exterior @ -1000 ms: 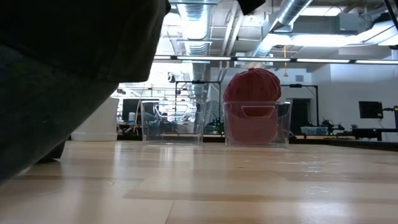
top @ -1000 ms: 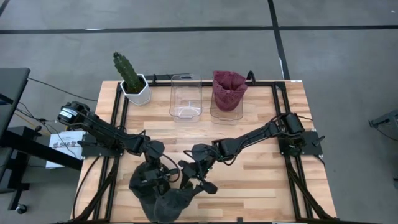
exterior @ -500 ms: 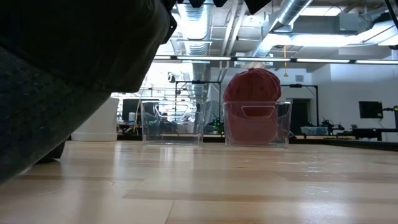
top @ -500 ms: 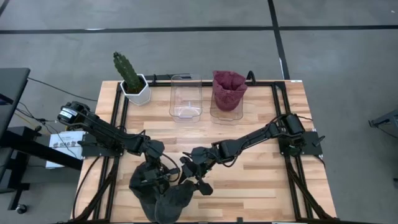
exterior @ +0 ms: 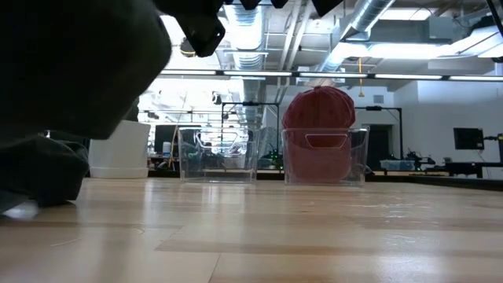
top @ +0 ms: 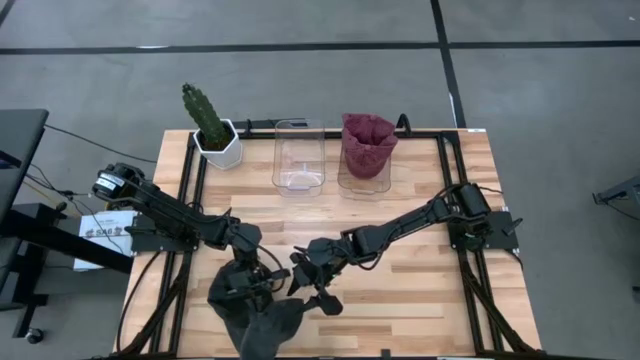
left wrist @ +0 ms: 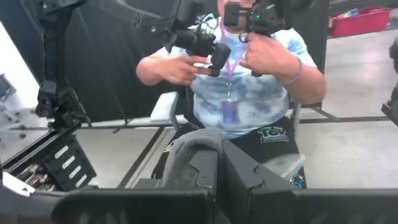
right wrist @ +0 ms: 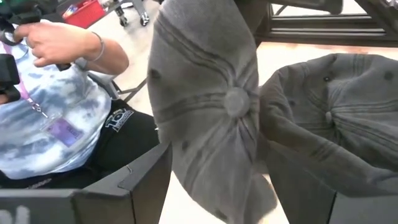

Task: Pick & Place hat
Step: Put the right black head cap into the left transparent bin

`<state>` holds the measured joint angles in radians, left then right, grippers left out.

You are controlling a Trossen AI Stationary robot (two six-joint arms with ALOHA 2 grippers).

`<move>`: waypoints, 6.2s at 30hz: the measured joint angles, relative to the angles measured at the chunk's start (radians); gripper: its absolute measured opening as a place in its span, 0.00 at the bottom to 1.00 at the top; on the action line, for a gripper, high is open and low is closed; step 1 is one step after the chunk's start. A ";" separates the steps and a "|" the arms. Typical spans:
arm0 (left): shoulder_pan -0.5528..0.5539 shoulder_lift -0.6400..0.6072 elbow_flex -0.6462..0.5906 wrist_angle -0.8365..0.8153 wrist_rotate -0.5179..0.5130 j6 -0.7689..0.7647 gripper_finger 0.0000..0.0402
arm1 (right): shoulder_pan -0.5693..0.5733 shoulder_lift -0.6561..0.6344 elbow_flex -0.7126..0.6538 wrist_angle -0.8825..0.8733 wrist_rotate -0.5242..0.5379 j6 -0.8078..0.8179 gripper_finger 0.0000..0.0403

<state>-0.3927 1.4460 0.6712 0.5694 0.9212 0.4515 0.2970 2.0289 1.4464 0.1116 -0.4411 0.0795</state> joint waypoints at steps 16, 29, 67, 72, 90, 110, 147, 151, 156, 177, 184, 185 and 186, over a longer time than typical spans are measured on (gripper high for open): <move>0.000 0.000 0.000 0.008 0.011 0.032 0.02 | -0.006 0.006 0.000 0.027 0.025 0.000 0.62; -0.016 0.000 0.000 0.027 0.025 0.073 0.02 | 0.011 0.006 0.000 0.001 0.023 0.026 0.62; 0.008 0.000 0.001 0.146 -0.075 0.004 0.02 | 0.100 0.006 0.000 0.101 0.077 -0.021 0.02; 0.010 0.000 0.001 0.146 -0.110 -0.160 0.04 | 0.102 0.002 0.000 0.045 0.138 -0.027 0.01; 0.014 0.000 0.001 0.083 -0.444 -0.404 0.25 | 0.178 -0.120 -0.001 -0.192 0.320 -0.080 0.00; 0.045 0.015 0.001 0.181 -0.514 -0.351 0.24 | 0.205 -0.220 0.000 -0.404 0.357 -0.142 0.00; 0.075 0.220 0.001 0.415 -0.385 -0.387 0.24 | 0.185 -0.212 0.000 -0.392 0.152 -0.222 0.00; 0.075 0.238 0.002 0.415 -0.390 -0.408 0.24 | 0.175 -0.212 0.000 -0.393 0.152 -0.222 0.00; 0.075 0.304 0.022 0.417 -0.394 -0.430 0.24 | 0.159 -0.212 0.000 -0.395 0.153 -0.222 0.00; 0.073 0.311 0.074 0.420 -0.278 -0.435 0.25 | 0.147 -0.214 0.000 -0.525 0.181 -0.139 0.00; 0.073 0.310 0.074 0.396 -0.372 -0.435 0.25 | 0.145 -0.214 0.000 -0.524 0.209 -0.140 0.00; 0.073 0.310 0.074 0.395 -0.393 -0.435 0.25 | 0.144 -0.214 0.000 -0.523 0.209 -0.140 0.00; 0.074 0.310 0.074 0.396 -0.413 -0.435 0.25 | 0.144 -0.214 0.000 -0.523 0.209 -0.140 0.00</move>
<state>-0.3186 1.7561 0.7456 0.9650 0.5080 0.0170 0.4412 1.8153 1.4460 -0.4114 -0.2325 -0.0608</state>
